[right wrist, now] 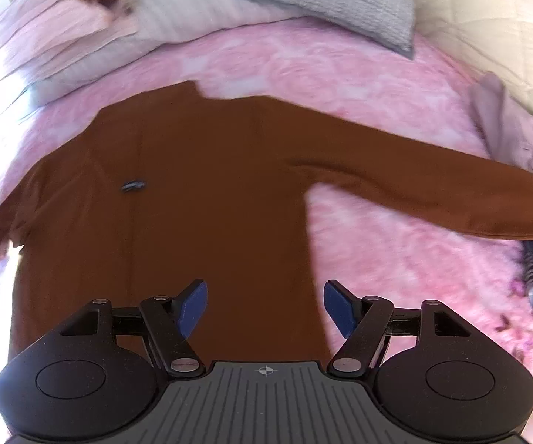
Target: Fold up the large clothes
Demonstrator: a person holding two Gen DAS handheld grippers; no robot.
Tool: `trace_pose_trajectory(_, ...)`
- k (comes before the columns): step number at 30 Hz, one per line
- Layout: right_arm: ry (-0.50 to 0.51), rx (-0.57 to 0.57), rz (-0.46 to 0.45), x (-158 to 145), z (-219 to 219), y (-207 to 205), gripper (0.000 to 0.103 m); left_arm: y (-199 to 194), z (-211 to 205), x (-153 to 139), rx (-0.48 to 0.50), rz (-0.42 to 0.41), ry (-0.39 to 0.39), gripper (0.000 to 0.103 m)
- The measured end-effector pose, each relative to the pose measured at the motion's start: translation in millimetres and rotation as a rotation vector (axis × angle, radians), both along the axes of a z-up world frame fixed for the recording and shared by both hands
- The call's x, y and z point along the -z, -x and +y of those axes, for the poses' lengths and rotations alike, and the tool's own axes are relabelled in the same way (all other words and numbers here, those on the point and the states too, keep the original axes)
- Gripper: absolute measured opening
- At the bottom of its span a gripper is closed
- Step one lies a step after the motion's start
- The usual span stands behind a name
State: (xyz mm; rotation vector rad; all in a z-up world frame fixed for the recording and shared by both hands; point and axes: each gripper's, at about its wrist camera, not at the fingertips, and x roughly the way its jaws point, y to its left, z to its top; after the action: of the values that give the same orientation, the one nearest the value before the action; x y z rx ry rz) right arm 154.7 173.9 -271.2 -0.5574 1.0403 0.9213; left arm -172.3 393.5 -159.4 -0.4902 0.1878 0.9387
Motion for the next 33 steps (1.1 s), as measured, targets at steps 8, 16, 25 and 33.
trace_pose_trajectory(8, 0.017, 0.104, 0.047, 11.8, -28.5, -57.0, 0.067, -147.9, -81.5, 113.8, 0.425, 0.320, 0.179, 0.016)
trace_pose_trajectory(16, -0.162, 0.142, 0.235, 39.7, -23.0, -94.4, 0.066, -69.3, -67.4, 184.1, 0.136, 0.639, 0.272, 0.031)
trace_pose_trajectory(25, -0.456, 0.270, 0.469, 83.9, 56.9, -138.2, 0.043, -15.1, -24.4, 196.1, -0.005, 0.748, 0.211, 0.034)
trace_pose_trajectory(33, -0.431, 0.222, 0.324, 94.0, 103.9, -142.2, 0.001, -30.7, -21.7, 222.2, 0.088, 0.825, 0.158, 0.038)
